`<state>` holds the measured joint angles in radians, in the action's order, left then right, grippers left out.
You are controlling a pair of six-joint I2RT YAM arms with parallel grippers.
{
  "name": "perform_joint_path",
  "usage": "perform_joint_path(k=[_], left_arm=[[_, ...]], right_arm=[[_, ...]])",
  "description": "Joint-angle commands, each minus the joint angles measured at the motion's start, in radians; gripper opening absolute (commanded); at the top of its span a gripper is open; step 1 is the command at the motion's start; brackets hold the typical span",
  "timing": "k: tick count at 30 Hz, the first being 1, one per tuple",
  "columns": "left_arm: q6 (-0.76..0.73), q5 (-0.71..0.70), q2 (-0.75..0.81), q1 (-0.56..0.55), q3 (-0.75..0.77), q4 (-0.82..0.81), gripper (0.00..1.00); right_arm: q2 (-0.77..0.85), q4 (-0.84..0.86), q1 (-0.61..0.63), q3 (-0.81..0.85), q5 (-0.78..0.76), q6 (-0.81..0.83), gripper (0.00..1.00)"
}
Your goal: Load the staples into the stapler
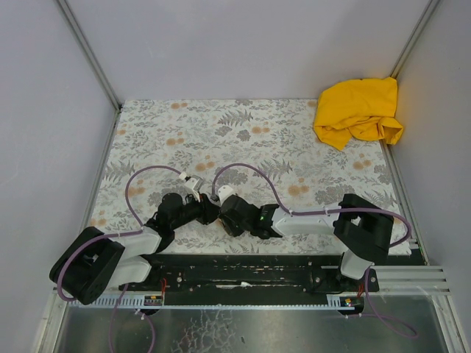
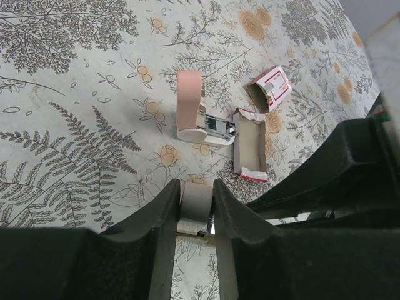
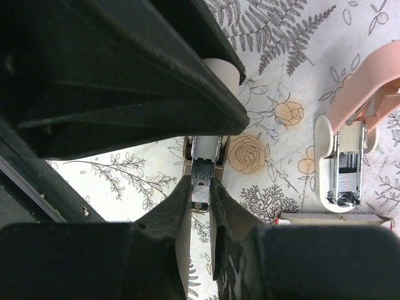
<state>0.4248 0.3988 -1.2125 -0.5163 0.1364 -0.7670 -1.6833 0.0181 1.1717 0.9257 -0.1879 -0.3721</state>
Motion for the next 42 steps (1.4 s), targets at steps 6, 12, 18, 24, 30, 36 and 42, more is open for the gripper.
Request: perform_joint_path(k=[6, 12, 18, 24, 30, 36, 42], left_arm=[[-0.024, -0.015, 0.004, -0.005, 0.029, -0.044, 0.0], [-0.025, -0.015, 0.004, -0.005, 0.031, -0.044, 0.0], [-0.026, -0.015, 0.004, -0.006, 0.031, -0.043, 0.0], [-0.025, -0.015, 0.005, -0.005, 0.031, -0.043, 0.0], [-0.025, -0.017, 0.007, -0.006, 0.029, -0.04, 0.0], [-0.021, -0.032, 0.02, -0.006, 0.022, -0.038, 0.0], [0.024, -0.128, 0.069, -0.029, -0.012, -0.053, 0.0]], right_arm=[[-0.024, 0.036, 0.008, 0.035, 0.003, 0.013, 0.16], [-0.024, 0.035, 0.009, 0.03, -0.008, 0.015, 0.16], [-0.044, 0.029, 0.008, 0.034, 0.008, 0.009, 0.16], [-0.055, 0.022, 0.008, 0.033, 0.009, 0.001, 0.19], [-0.032, 0.005, 0.008, 0.036, 0.001, 0.0, 0.3], [0.038, -0.019, 0.009, 0.038, -0.016, 0.008, 0.44], [0.159, -0.04, 0.007, -0.003, -0.053, -0.045, 0.5]])
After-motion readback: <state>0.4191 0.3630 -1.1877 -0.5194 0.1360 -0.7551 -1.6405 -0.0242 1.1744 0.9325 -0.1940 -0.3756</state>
